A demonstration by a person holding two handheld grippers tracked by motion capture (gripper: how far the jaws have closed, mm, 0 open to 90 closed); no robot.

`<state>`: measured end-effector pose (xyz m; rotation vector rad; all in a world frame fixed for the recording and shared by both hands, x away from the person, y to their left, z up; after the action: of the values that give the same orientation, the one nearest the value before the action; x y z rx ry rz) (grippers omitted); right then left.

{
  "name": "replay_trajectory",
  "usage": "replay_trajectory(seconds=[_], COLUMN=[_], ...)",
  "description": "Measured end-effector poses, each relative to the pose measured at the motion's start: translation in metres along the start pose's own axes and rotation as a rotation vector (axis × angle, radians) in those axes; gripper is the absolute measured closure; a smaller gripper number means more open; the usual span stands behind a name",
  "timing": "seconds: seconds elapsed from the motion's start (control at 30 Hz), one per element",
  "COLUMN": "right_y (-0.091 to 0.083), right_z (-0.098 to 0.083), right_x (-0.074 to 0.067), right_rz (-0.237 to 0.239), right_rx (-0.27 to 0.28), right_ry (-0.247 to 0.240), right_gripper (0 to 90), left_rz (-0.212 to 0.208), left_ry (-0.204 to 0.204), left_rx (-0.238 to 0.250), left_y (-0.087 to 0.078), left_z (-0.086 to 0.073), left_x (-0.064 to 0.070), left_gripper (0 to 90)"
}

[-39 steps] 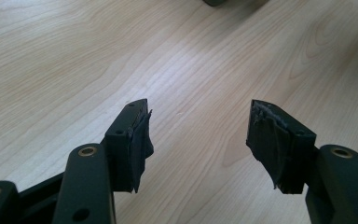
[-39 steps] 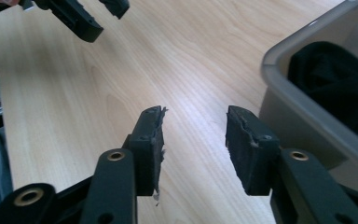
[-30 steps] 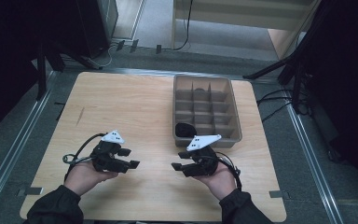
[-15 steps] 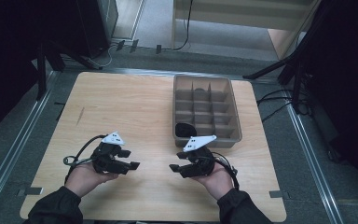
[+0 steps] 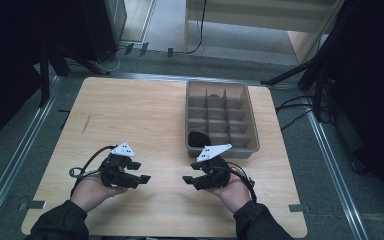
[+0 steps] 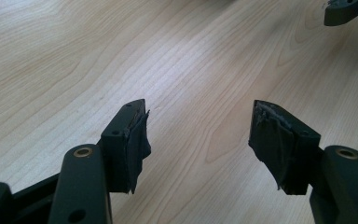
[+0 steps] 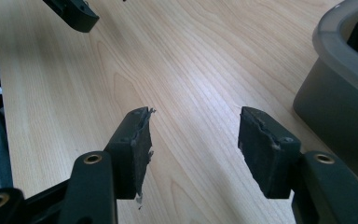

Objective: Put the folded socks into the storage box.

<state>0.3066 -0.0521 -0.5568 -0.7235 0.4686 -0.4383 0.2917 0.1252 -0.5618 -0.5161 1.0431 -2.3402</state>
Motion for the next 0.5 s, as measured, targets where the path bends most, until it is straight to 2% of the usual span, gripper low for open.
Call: replay_trajectory(seconds=[0.5], right_y=[-0.0004], right_z=[0.0005], right_x=[-0.0026], right_rz=[0.005], right_rx=[0.003], right_ry=[0.000], right_gripper=[43.3], left_rz=[-0.001], left_ry=[-0.001], left_rx=[-0.022], left_y=[0.0016], left_z=[-0.0026], left_x=[-0.0002], left_gripper=[35.3])
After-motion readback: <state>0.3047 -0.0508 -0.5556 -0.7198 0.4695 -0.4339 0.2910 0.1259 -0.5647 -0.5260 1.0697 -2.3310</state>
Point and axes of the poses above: each handheld gripper's, and its own axes: y roughly forward along the jaws, z roughly out of its top, x roughly to its right, the point moved 10 cm from there along y, roughly forward along the jaws, and after that the axes turned 8 degrees about y, right-handed, at the moved point
